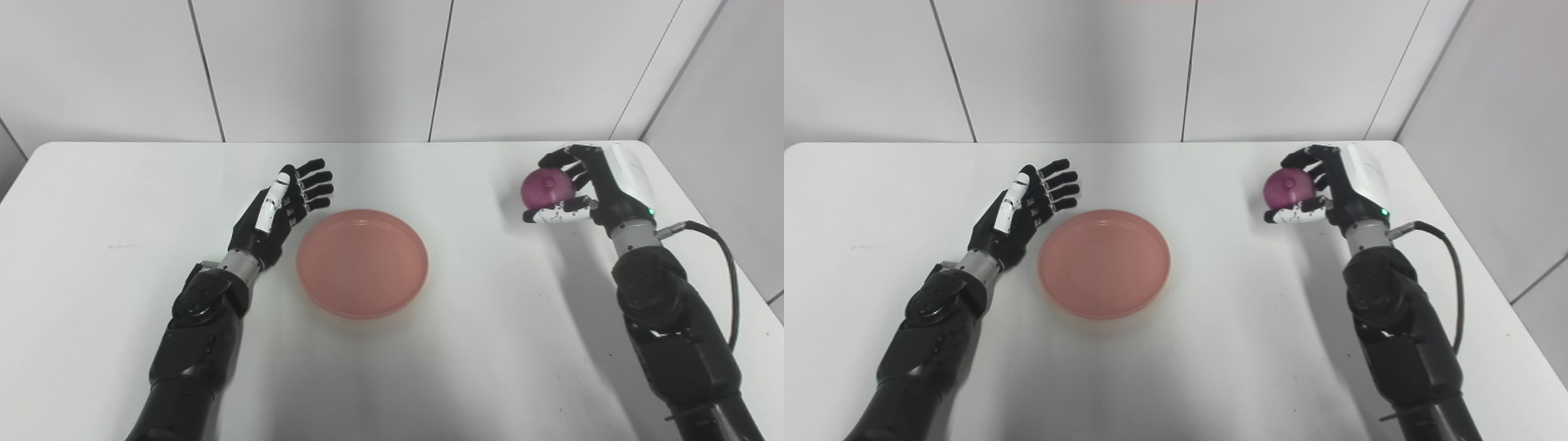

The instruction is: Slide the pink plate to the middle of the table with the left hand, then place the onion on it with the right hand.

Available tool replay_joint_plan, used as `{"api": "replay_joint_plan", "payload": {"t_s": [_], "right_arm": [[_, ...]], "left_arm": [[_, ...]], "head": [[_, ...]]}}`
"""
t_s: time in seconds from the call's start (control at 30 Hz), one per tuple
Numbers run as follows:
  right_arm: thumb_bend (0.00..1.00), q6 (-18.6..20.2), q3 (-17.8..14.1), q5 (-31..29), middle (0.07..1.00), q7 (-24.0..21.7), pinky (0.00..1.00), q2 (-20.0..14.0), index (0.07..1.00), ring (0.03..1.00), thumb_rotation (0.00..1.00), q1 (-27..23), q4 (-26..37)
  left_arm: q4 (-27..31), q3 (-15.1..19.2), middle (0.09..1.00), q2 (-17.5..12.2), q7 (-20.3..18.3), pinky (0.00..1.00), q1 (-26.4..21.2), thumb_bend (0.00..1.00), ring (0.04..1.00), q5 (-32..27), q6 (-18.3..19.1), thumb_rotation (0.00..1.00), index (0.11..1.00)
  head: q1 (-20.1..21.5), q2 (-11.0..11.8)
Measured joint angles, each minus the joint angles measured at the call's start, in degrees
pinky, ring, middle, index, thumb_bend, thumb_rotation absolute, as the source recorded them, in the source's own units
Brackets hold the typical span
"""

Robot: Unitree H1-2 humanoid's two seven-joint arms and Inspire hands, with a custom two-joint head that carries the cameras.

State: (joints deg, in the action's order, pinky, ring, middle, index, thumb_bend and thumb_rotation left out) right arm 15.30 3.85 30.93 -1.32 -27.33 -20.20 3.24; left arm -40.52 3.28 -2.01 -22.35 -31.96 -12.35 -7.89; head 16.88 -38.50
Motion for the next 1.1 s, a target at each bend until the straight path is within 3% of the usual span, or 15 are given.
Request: {"api": "replay_joint_plan", "payload": {"t_s": [0.6, 1.1], "right_arm": [[0.52, 0.0, 2.2, 1.5, 0.563, -3.7, 0.45, 3.9, 0.488, 0.509, 0.13, -1.9, 2.0], [0.52, -0.7, 5.1, 2.1, 0.543, -3.8, 0.43, 6.5, 0.488, 0.486, 0.13, -3.7, 1.8]], "left_arm": [[1.1, -0.9, 0.818, 0.2, 1.0, 0.8, 0.5, 0.41, 0.816, 0.2, 0.2, 1.0, 0.797], [1.2, -1.2, 0.814, 0.3, 1.3, 0.79, 0.5, 0.41, 0.811, 0.1, 0.2, 1.0, 0.789]], "head": [[-0.9, 0.1], [-2.1, 0.0]]}}
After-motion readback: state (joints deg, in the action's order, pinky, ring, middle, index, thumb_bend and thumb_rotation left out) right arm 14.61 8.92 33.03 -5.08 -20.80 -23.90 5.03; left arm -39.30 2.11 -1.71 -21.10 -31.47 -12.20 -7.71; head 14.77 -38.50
